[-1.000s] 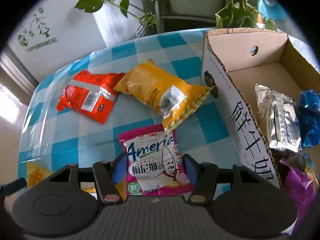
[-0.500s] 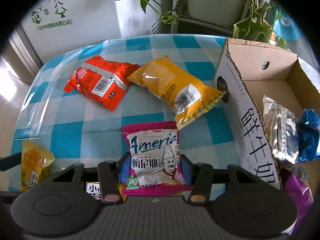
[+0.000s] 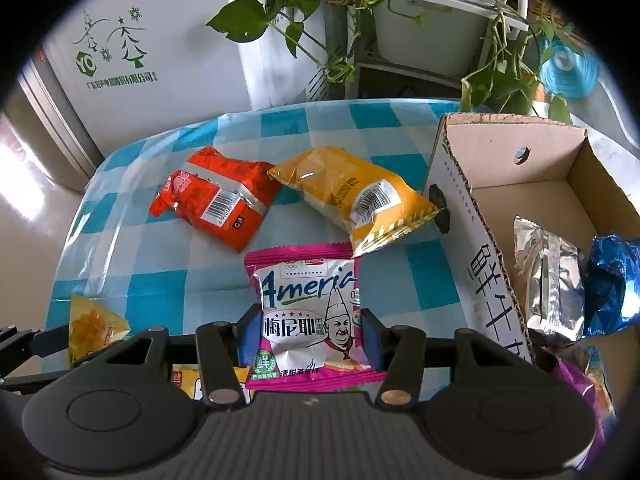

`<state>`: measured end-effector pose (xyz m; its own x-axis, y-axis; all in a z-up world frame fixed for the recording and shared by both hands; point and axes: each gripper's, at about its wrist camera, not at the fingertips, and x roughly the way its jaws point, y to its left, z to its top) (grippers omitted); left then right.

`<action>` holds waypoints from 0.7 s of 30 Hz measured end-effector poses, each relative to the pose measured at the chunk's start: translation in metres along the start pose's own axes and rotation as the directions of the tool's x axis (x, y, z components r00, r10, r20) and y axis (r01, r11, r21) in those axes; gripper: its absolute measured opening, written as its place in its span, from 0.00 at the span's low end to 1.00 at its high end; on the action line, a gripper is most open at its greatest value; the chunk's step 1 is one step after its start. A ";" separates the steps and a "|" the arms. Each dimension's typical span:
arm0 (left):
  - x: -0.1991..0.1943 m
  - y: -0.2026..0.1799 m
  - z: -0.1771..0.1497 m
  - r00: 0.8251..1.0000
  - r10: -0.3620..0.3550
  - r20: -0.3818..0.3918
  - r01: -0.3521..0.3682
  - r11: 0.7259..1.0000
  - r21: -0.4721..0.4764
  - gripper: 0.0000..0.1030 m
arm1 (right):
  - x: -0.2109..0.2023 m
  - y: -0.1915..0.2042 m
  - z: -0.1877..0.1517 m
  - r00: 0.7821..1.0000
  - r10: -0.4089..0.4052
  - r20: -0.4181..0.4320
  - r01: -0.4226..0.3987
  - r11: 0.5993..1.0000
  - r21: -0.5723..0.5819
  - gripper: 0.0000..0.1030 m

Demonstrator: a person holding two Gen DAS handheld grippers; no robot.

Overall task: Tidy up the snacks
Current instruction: 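Close the left tool on the waffle bag while the right tool closes on the pink Ameri bag, then lift both held bags and carry them over the cardboard box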

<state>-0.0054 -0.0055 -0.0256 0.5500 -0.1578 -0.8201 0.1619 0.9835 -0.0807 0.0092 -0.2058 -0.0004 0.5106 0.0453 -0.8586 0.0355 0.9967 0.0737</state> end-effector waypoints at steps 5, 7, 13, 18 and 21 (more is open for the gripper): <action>-0.006 0.003 0.003 1.000 0.006 0.028 -0.006 1.000 -0.021 0.50 | -0.002 0.001 0.000 1.000 0.005 0.006 -0.005 1.000 -0.005 0.55; -0.009 0.002 0.004 0.999 0.009 0.039 -0.008 1.000 -0.020 0.50 | -0.003 0.002 0.000 1.000 0.005 0.010 -0.005 1.000 -0.011 0.55; -0.012 0.003 0.006 0.999 -0.001 0.051 0.004 0.999 -0.040 0.50 | -0.010 0.003 -0.001 0.999 0.027 0.020 -0.026 0.999 -0.021 0.55; -0.013 0.000 0.007 0.998 -0.007 0.055 0.009 0.999 -0.042 0.50 | -0.014 0.003 -0.002 0.999 0.041 0.020 -0.041 0.999 -0.016 0.55; -0.013 -0.001 0.007 0.998 -0.005 0.057 0.008 0.999 -0.042 0.50 | -0.017 0.002 -0.001 0.999 0.047 0.027 -0.047 0.999 -0.009 0.55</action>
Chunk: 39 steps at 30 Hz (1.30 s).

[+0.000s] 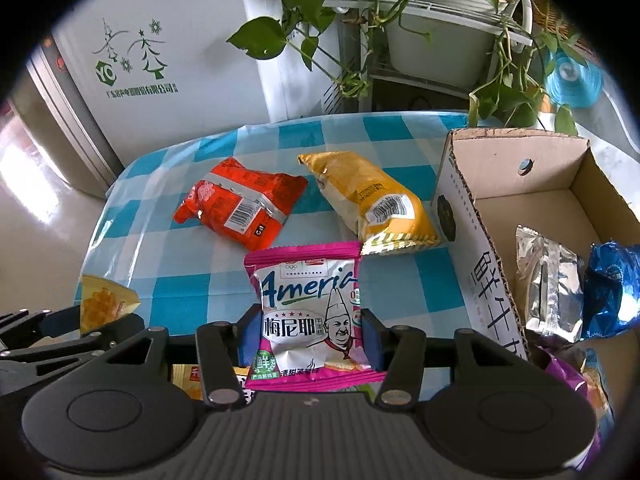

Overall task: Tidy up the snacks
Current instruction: 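Lift both held bags and carry them over the cardboard box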

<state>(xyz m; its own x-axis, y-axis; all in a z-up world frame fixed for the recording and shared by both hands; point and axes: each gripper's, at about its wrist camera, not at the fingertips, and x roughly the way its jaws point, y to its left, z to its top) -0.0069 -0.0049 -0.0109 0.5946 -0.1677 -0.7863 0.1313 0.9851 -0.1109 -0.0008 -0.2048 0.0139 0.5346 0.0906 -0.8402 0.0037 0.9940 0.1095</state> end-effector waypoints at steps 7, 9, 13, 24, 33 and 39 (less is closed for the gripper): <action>-0.004 -0.003 0.003 1.000 -0.010 0.017 0.010 1.000 -0.012 0.50 | -0.027 -0.012 0.005 0.998 0.040 0.057 -0.042 0.998 0.039 0.55; -0.005 -0.005 0.004 1.000 -0.014 0.023 0.014 1.000 -0.013 0.50 | -0.038 -0.018 0.006 0.995 0.050 0.081 -0.054 0.997 0.053 0.55; -0.007 -0.006 0.005 0.999 -0.023 0.031 0.023 1.000 -0.020 0.50 | -0.059 -0.032 0.004 0.992 0.062 0.112 -0.071 0.994 0.081 0.55; -0.014 -0.011 0.005 0.998 -0.034 0.051 0.035 0.999 -0.024 0.50 | -0.082 -0.079 -0.002 0.986 0.074 0.151 -0.104 0.973 0.205 0.55; -0.027 -0.039 0.010 0.992 -0.104 0.071 0.105 0.994 -0.011 0.50 | -0.098 -0.115 -0.005 0.979 0.050 0.198 -0.107 0.951 0.291 0.55; -0.032 -0.083 0.018 0.979 -0.190 0.076 0.188 0.982 0.025 0.50 | -0.109 -0.141 -0.009 0.975 0.014 0.223 -0.094 0.931 0.353 0.56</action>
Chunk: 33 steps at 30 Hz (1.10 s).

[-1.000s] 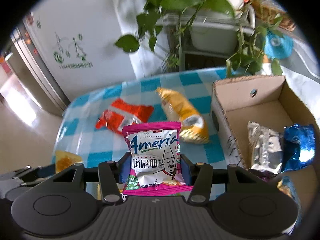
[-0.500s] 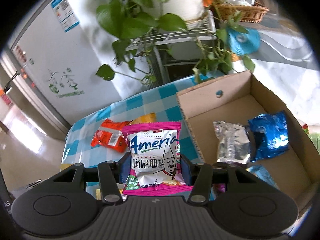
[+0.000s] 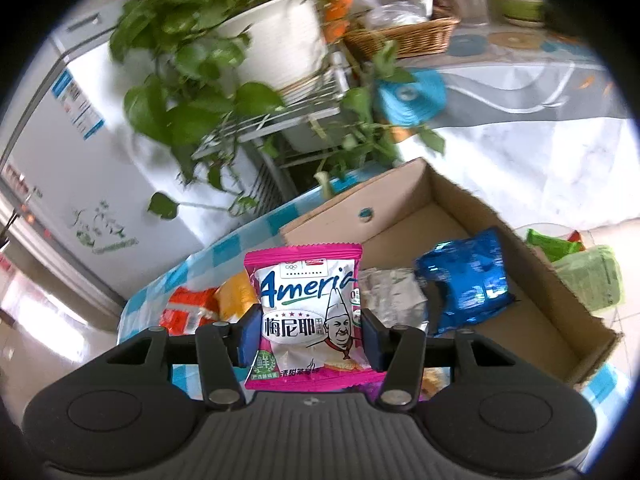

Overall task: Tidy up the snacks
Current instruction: 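Lift both held bags and carry them over the cardboard box, then open the left tool to drop the waffle bag while the right tool drops the pink bag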

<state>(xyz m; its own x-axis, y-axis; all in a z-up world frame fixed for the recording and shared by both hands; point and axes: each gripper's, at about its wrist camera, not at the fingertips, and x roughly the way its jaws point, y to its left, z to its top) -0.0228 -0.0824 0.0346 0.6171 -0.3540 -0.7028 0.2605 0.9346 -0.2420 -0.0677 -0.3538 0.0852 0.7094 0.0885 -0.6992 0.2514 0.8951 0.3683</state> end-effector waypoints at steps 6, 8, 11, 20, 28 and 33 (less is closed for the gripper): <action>0.004 -0.050 0.009 0.997 -0.078 0.008 0.077 0.996 0.043 0.50 | -0.013 -0.025 0.005 0.999 -0.029 0.034 0.027 0.998 0.064 0.56; 0.006 -0.064 0.012 0.995 -0.094 0.009 0.094 0.994 0.049 0.50 | -0.018 -0.036 0.006 0.998 -0.039 0.042 0.035 0.995 0.092 0.56; 0.011 -0.085 0.016 0.993 -0.120 0.009 0.120 0.991 0.057 0.50 | -0.024 -0.049 0.008 0.997 -0.053 0.058 0.045 0.991 0.129 0.56; 0.035 -0.138 0.032 0.981 -0.192 -0.009 0.192 0.980 0.057 0.50 | -0.033 -0.071 0.010 0.992 -0.097 0.075 0.080 0.976 0.201 0.56; 0.053 -0.168 0.044 0.982 -0.189 -0.019 0.190 0.978 0.080 0.59 | -0.033 -0.082 0.011 0.989 -0.124 0.075 0.101 0.960 0.260 0.58; 0.050 -0.173 0.049 0.983 -0.185 0.000 0.184 0.978 0.095 0.72 | -0.036 -0.084 0.011 0.986 -0.146 0.087 0.118 0.958 0.263 0.59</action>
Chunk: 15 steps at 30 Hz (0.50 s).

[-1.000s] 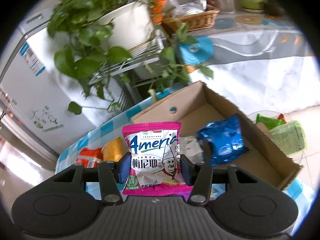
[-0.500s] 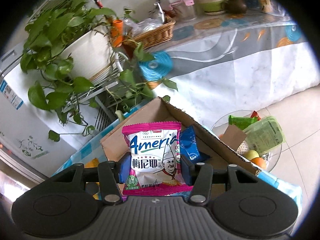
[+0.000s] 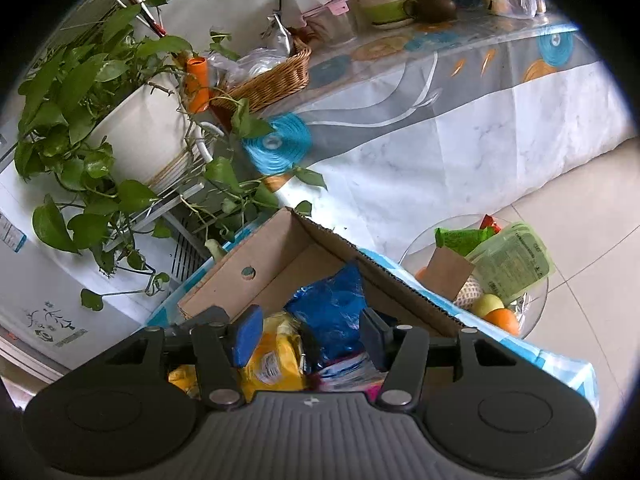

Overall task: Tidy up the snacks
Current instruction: 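Open the left tool to drop the waffle bag while the right tool drops the pink bag, then move the left tool to another yellow waffle bag while the right tool approaches the green Ameri bag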

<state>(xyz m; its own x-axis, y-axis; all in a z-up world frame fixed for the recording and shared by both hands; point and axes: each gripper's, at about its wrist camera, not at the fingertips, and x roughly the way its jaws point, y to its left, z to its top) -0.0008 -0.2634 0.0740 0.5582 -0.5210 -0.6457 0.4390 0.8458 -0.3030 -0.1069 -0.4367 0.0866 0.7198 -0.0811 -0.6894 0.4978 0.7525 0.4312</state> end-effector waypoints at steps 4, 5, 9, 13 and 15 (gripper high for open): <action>-0.005 0.006 0.002 1.000 -0.001 -0.002 0.001 1.000 0.002 0.73 | 0.000 0.001 0.001 1.000 0.006 0.002 -0.006 1.000 -0.004 0.59; -0.007 0.008 0.002 1.000 0.001 -0.003 -0.001 1.000 0.002 0.73 | 0.000 0.001 0.001 1.000 0.008 0.000 -0.008 1.000 -0.007 0.59; -0.015 0.018 0.004 1.000 0.022 0.005 -0.022 0.999 0.023 0.74 | 0.001 0.004 0.000 1.000 0.020 -0.006 -0.020 1.000 -0.019 0.62; -0.023 0.034 0.003 0.999 0.044 0.003 -0.044 0.999 0.016 0.74 | 0.004 0.010 -0.002 0.999 0.030 -0.018 -0.031 0.998 -0.047 0.63; -0.026 0.043 0.001 0.999 0.051 -0.002 -0.051 0.999 0.004 0.74 | 0.004 0.015 -0.003 0.999 0.034 -0.020 -0.036 0.997 -0.068 0.63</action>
<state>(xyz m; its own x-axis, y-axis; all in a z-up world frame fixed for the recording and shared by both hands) 0.0045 -0.2135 0.0785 0.5788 -0.4769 -0.6615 0.4130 0.8709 -0.2664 -0.0980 -0.4239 0.0880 0.7265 -0.0421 -0.6858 0.4380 0.7974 0.4151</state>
